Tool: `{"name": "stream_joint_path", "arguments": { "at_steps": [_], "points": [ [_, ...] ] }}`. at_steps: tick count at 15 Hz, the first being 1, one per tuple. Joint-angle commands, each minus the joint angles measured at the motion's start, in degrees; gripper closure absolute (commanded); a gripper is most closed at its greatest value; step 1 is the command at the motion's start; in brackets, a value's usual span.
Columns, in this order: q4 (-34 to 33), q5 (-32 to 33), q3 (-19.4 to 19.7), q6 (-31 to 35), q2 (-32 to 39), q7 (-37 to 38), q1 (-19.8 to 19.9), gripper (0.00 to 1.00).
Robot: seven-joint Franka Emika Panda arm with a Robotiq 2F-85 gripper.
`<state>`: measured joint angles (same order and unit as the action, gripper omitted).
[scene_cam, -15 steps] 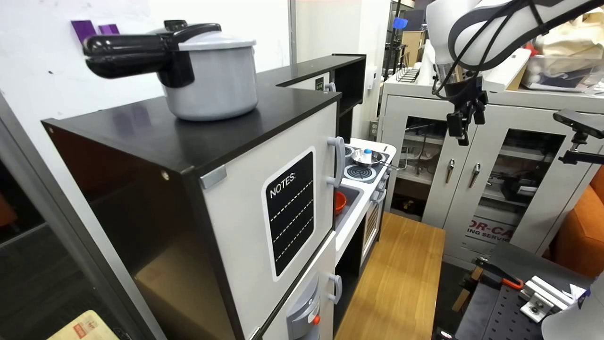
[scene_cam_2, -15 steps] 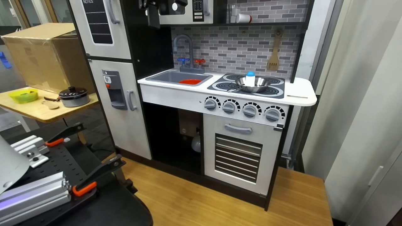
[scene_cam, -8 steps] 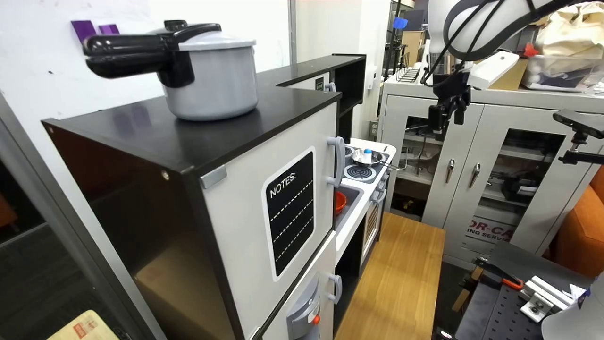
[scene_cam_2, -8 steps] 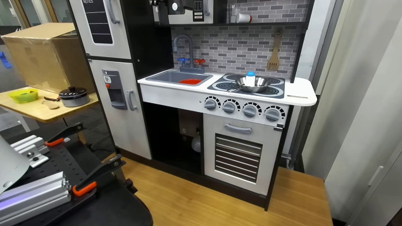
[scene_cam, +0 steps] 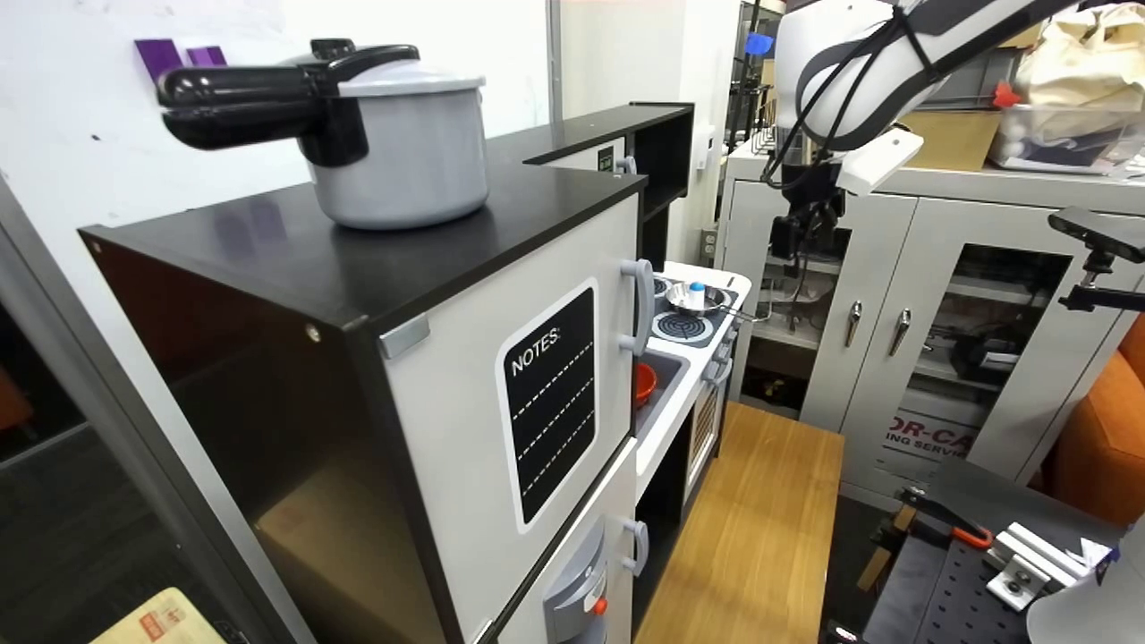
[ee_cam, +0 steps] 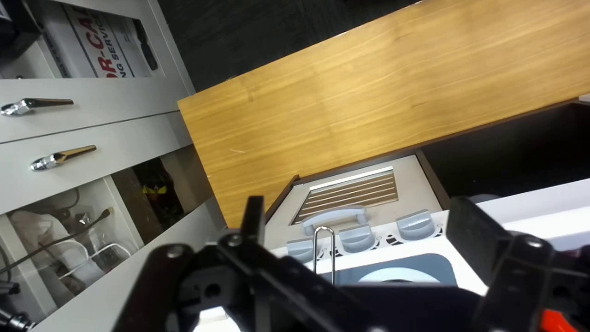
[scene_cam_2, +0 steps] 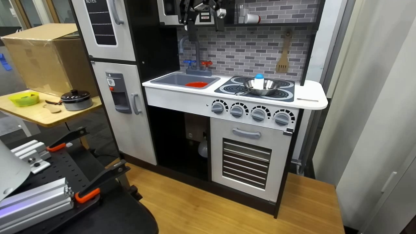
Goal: Move the pan on the stove to the plate on the left
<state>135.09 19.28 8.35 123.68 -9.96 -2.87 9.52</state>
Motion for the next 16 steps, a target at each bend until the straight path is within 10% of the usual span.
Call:
{"name": "stream_joint_path", "arguments": {
  "at_steps": [1, 7, 16],
  "points": [
    [-0.46, -0.03, -0.04, -0.06, 0.70, -0.10, -0.07, 0.00],
    [-0.31, -0.03, -0.04, -0.13, 0.44, -0.09, -0.06, 0.00],
    [-3.51, -16.89, 3.39, -1.50, 4.39, -1.36, 0.90, 0.00]
  ]
}}
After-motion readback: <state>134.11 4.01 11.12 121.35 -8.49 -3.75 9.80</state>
